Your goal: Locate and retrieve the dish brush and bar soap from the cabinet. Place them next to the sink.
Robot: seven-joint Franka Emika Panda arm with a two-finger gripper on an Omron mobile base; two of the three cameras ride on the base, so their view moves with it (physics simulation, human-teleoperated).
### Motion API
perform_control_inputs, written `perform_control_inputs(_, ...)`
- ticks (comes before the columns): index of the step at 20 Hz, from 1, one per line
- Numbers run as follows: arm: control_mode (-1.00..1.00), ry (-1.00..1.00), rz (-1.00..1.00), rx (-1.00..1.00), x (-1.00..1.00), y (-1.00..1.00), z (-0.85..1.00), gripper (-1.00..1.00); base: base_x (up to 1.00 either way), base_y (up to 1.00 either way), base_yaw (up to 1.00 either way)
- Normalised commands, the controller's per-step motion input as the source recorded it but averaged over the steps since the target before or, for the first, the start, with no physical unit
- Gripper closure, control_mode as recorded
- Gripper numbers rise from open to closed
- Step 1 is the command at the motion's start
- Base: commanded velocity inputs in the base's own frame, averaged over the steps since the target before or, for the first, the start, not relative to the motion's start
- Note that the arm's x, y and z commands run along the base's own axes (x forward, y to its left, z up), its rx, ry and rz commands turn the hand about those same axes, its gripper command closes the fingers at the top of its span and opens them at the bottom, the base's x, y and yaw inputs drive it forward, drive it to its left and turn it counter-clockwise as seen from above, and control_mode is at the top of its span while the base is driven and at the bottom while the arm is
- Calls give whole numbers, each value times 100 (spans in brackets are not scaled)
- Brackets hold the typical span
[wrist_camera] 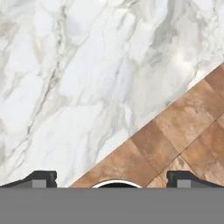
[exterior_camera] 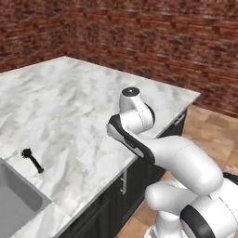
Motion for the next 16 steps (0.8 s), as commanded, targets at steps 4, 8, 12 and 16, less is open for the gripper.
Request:
perform_control_inputs(4, 100, 0, 0, 0, 0, 0, 0, -100, 0, 0, -49)
perform_control_inputs(8, 100, 0, 0, 0, 0, 0, 0, -100, 0, 0, -49)
perform_control_inputs(12, 100, 0, 0, 0, 0, 0, 0, -100, 0, 0, -48)
perform_control_inputs(16, 100, 0, 0, 0, 0, 0, 0, -100, 0, 0, -48)
